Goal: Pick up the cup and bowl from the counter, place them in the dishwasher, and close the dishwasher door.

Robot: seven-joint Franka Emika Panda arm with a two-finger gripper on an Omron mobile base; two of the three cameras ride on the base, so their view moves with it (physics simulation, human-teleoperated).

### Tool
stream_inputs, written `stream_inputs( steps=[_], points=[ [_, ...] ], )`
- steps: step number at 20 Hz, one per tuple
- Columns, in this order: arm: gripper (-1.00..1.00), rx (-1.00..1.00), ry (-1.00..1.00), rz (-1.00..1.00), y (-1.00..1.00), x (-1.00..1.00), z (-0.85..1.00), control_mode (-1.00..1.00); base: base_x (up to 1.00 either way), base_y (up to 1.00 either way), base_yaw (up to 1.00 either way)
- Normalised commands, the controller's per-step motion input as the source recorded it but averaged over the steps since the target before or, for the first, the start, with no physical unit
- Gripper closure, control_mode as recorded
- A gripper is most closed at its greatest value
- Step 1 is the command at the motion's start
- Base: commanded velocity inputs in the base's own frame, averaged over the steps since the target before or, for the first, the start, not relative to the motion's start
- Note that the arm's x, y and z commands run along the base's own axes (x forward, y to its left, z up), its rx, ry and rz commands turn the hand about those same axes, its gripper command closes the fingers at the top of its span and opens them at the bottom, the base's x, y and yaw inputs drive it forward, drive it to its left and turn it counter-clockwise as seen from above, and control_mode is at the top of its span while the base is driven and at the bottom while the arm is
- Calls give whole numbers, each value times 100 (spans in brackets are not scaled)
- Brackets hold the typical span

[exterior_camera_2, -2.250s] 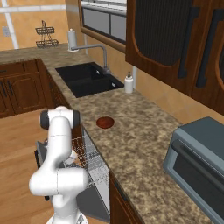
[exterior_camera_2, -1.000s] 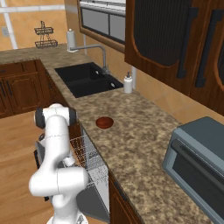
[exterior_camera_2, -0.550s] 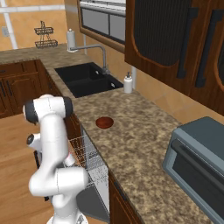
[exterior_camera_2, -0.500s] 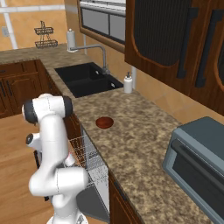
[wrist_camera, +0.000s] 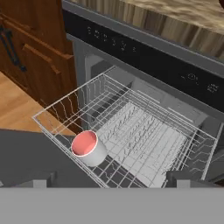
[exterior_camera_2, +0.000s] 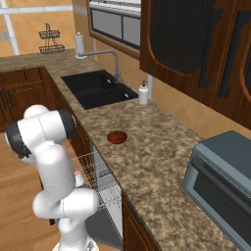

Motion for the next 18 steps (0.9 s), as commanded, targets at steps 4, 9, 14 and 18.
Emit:
stream_inputs(
  steps=[4, 9, 14, 18],
  points=[
    [-100, 5, -1, -9, 0, -33, 100, -100, 0, 0, 0],
    [-100, 16, 2, -9, 0, -10, 100, -100, 0, 0, 0],
    [-100, 16, 22, -8, -1, 0, 100, -100, 0, 0, 0],
    [-100, 18, 31, -2, 0, 0, 100, -100, 0, 0, 0]
  ],
)
